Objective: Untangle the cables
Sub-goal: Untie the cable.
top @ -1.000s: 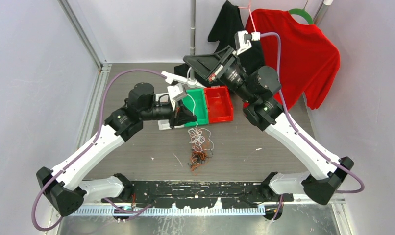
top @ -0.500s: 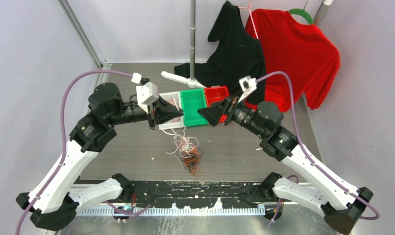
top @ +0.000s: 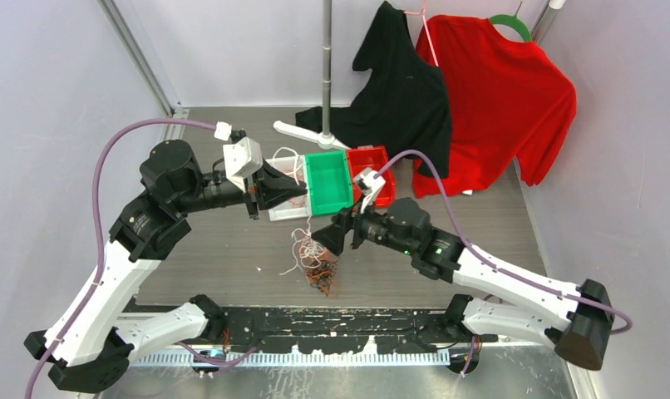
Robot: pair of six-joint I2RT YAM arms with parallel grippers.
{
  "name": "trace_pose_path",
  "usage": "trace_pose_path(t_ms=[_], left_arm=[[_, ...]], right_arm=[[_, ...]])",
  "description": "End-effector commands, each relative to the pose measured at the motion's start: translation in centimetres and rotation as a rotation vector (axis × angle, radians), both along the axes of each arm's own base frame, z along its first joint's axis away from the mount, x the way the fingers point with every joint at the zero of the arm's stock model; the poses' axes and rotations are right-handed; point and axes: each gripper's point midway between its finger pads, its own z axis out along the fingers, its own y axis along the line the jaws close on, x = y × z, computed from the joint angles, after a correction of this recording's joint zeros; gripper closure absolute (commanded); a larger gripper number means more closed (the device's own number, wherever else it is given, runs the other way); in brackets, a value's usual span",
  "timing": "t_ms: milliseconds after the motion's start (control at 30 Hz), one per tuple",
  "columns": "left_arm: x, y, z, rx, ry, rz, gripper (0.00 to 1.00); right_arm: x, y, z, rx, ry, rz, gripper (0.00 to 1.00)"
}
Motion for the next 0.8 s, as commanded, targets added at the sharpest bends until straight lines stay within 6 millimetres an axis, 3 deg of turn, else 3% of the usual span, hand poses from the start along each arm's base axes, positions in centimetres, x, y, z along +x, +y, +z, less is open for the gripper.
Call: trace_pose_path(t_ms=[0,233,367,667,767], left_arm=[[-0.7,0.7,2.7,-0.051,-0.064,0.008,1.00],[-1.3,0.9,3.0,-0.069,-0.045,0.003,1.00],[-1.7,1.3,4.3,-0.086,-0.068,0.002,1.00],[-2.1,1.9,8.8,-0.153,-0.170,0.018,1.00],[-2.2,2.2,10.3,-0.173,-0.207,0.023,1.00]], right_arm=[[1.0,2.4,2.6,0.043,-0.095,-0.022,0.16],[3.4,3.5,1.2,0.038,-0.075,-0.133,0.31],[3.9,3.7,-0.1,0.028,-0.062,-0.155,0.36],[3.3,3.7,-6.6,-0.035,0.016,-0.190,0.40],[2.8,3.8,-7.8,-0.045,0.027,-0.191,0.43]])
